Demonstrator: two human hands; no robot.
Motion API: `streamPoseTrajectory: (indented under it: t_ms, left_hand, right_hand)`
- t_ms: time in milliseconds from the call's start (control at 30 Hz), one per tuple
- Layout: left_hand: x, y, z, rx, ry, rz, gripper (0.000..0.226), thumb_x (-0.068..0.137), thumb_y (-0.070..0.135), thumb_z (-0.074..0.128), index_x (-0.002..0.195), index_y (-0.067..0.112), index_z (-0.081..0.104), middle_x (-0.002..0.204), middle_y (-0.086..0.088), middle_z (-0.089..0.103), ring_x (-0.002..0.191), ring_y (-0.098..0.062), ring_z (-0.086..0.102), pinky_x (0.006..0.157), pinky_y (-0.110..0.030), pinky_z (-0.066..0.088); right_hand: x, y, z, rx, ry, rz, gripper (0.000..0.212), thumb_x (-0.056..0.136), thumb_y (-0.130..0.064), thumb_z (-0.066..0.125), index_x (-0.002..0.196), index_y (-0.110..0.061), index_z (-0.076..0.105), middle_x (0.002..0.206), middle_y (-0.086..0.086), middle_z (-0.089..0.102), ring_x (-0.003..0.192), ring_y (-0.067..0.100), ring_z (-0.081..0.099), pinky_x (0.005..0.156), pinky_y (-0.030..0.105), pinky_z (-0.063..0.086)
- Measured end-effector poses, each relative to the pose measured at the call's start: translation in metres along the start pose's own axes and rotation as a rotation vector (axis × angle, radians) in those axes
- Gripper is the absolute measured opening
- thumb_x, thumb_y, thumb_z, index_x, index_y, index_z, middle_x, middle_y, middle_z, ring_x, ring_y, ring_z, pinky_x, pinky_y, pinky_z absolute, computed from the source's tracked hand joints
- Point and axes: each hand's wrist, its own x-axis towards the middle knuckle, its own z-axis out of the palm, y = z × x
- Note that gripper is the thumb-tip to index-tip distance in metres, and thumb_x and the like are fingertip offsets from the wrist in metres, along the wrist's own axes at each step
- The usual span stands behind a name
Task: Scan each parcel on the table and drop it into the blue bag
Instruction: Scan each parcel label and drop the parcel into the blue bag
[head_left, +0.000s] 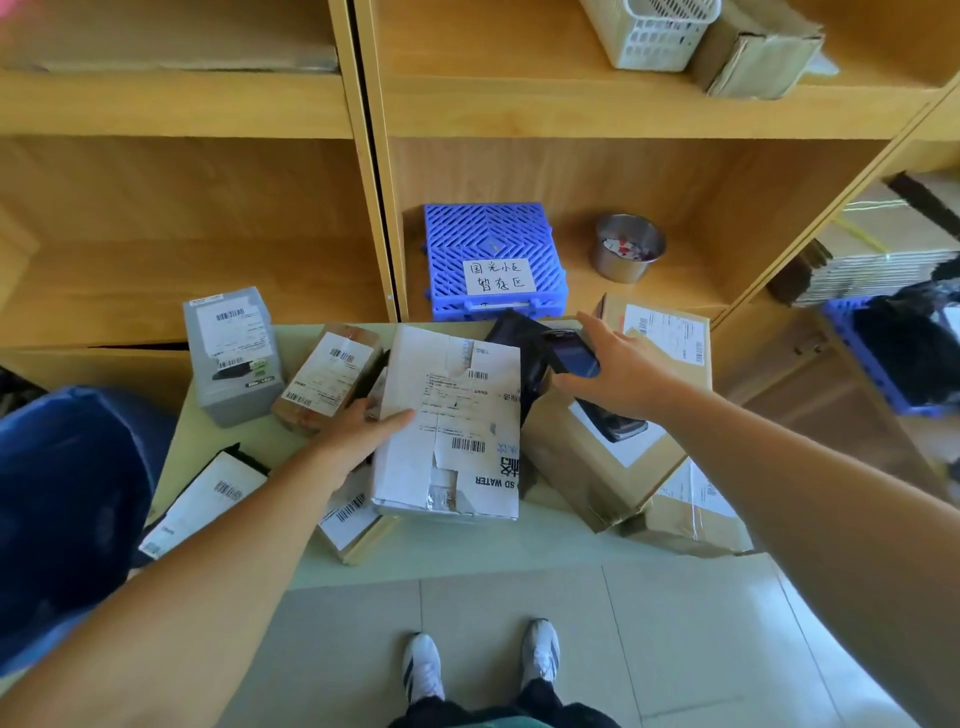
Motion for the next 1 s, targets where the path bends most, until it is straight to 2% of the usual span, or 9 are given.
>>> streamPoseTrajectory:
  t_ms: [100, 167, 233, 300, 367, 433, 600, 700, 1000]
  left_hand:
    - [-0.002, -0.007, 0.002, -0.006, -0.065, -0.048, 0.074, 0.072, 0.059, 0.084, 0.135, 0.043, 0.05, 0.125, 0.004, 0.068, 0.112, -0.022, 0.061, 0.094, -0.048, 0.048]
    - [-0.005, -0.011, 0.004, -0.047, -0.076, -0.057, 0.065, 0.078, 0.05, 0.083, 0.134, 0.041, 0.05, 0.122, 0.002, 0.07, 0.11, -0.025, 0.064, 0.093, -0.048, 0.052]
    - [-0.008, -0.01, 0.005, -0.075, -0.067, -0.019, 0.065, 0.08, 0.046, 0.083, 0.136, 0.037, 0.051, 0.121, 0.001, 0.07, 0.11, -0.025, 0.066, 0.089, -0.047, 0.055]
    - [-0.012, -0.005, 0.002, -0.111, -0.042, 0.045, 0.063, 0.084, 0.039, 0.082, 0.138, 0.032, 0.051, 0.122, 0.002, 0.07, 0.111, -0.022, 0.065, 0.086, -0.044, 0.055]
    - [-0.016, 0.005, -0.008, -0.161, 0.011, 0.11, 0.062, 0.085, 0.037, 0.081, 0.139, 0.03, 0.051, 0.122, 0.003, 0.069, 0.111, -0.021, 0.065, 0.084, -0.042, 0.055]
    - [-0.02, 0.016, -0.023, -0.212, 0.087, 0.16, 0.066, 0.085, 0.038, 0.081, 0.142, 0.031, 0.049, 0.122, 0.004, 0.069, 0.109, -0.019, 0.066, 0.081, -0.038, 0.055]
    - [-0.031, 0.042, -0.053, -0.278, 0.352, 0.323, 0.076, 0.073, 0.044, 0.087, 0.136, 0.034, 0.047, 0.128, 0.006, 0.065, 0.116, -0.021, 0.063, 0.099, -0.047, 0.052]
    - [-0.041, 0.052, -0.058, -0.256, 0.481, 0.388, 0.081, 0.075, 0.041, 0.088, 0.14, 0.041, 0.039, 0.132, 0.002, 0.063, 0.118, -0.023, 0.062, 0.1, -0.048, 0.051]
    - [-0.055, 0.044, -0.075, -0.229, 0.607, 0.468, 0.087, 0.079, 0.033, 0.088, 0.149, 0.029, 0.035, 0.125, 0.009, 0.056, 0.116, -0.016, 0.057, 0.099, -0.04, 0.05]
  right_hand:
    - [0.0, -0.003, 0.003, -0.039, -0.036, -0.048, 0.105, 0.083, -0.059, 0.072, 0.161, -0.028, 0.009, 0.138, 0.015, 0.055, 0.113, 0.032, 0.054, 0.083, 0.036, 0.043]
    - [-0.001, -0.008, 0.002, -0.053, -0.062, -0.063, 0.108, 0.083, -0.058, 0.073, 0.162, -0.029, 0.005, 0.143, 0.014, 0.051, 0.118, 0.032, 0.053, 0.084, 0.034, 0.043]
    - [-0.001, -0.014, 0.001, -0.073, -0.082, -0.079, 0.109, 0.083, -0.058, 0.072, 0.162, -0.028, 0.003, 0.147, 0.013, 0.049, 0.116, 0.03, 0.053, 0.082, 0.032, 0.041]
    - [-0.001, -0.02, -0.001, -0.086, -0.093, -0.097, 0.109, 0.084, -0.059, 0.071, 0.162, -0.029, 0.001, 0.142, 0.012, 0.053, 0.103, 0.025, 0.052, 0.078, 0.03, 0.04]
    - [-0.001, -0.027, -0.006, -0.08, -0.082, -0.122, 0.106, 0.085, -0.059, 0.07, 0.162, -0.031, 0.003, 0.13, 0.011, 0.059, 0.092, 0.022, 0.05, 0.072, 0.029, 0.04]
    - [0.0, -0.035, -0.011, -0.067, -0.061, -0.141, 0.102, 0.086, -0.056, 0.07, 0.161, -0.032, 0.006, 0.131, 0.01, 0.058, 0.092, 0.021, 0.05, 0.071, 0.028, 0.041]
    - [0.001, -0.061, -0.02, -0.059, -0.056, -0.241, 0.099, 0.083, -0.048, 0.072, 0.16, -0.035, 0.011, 0.151, 0.006, 0.044, 0.128, 0.027, 0.047, 0.092, 0.034, 0.045]
    - [0.001, -0.078, -0.02, -0.088, -0.073, -0.267, 0.098, 0.082, -0.05, 0.071, 0.158, -0.038, 0.011, 0.147, 0.005, 0.045, 0.127, 0.028, 0.047, 0.095, 0.041, 0.05]
    - [0.002, -0.11, -0.011, -0.128, -0.103, -0.321, 0.095, 0.081, -0.051, 0.071, 0.157, -0.037, 0.015, 0.149, 0.003, 0.046, 0.128, 0.027, 0.049, 0.096, 0.042, 0.049]
